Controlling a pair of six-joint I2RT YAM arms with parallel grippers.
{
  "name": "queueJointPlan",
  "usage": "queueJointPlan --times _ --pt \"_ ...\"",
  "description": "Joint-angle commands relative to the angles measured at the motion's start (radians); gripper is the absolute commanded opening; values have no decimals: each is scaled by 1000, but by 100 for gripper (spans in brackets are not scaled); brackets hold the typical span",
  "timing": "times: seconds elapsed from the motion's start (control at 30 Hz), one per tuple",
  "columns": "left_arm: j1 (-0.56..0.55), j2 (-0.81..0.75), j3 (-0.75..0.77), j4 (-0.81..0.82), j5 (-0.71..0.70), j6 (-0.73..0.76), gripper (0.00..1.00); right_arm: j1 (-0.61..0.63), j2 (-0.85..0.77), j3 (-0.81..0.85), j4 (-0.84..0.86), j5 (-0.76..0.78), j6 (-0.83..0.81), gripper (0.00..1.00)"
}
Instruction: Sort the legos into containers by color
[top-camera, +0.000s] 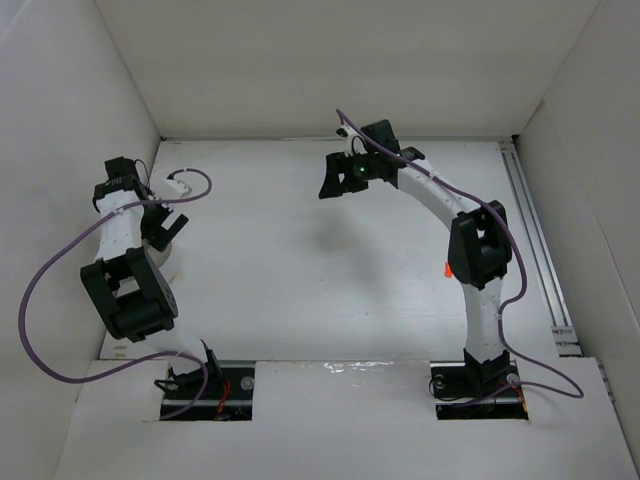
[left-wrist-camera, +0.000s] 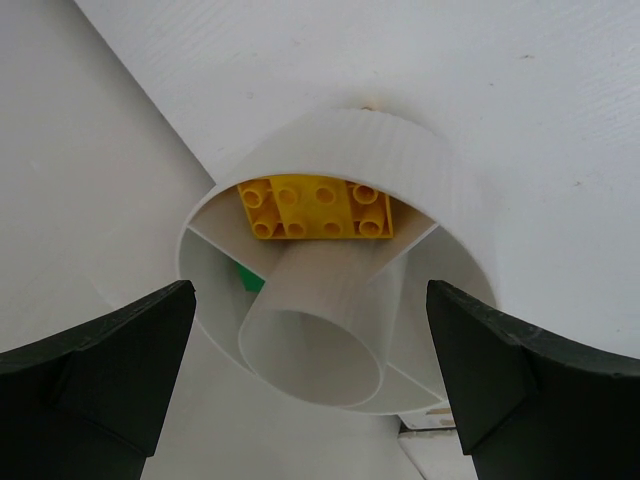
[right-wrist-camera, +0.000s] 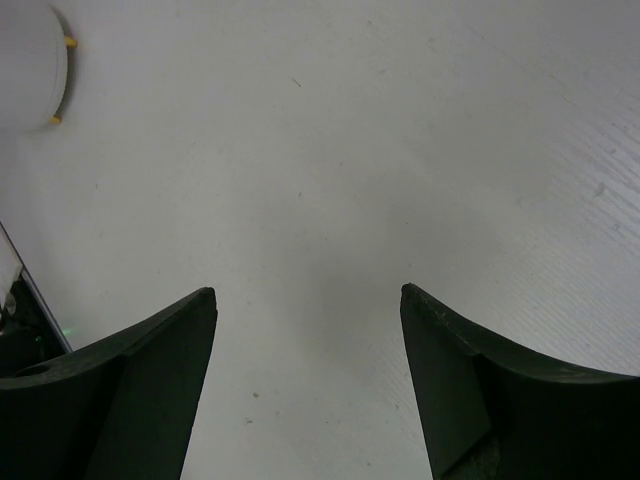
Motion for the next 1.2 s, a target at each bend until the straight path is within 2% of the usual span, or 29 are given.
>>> queueJointPlan --times 0.0,0.67,1.17 --pt "-12 -7 -13 5 -12 -14 100 8 23 44 6 15 -1 79" --pt "-21 20 -35 55 -45 -42 100 8 23 53 6 15 -1 79" --pt "-21 30 -56 164 -87 -82 100 18 33 63 6 15 -1 79"
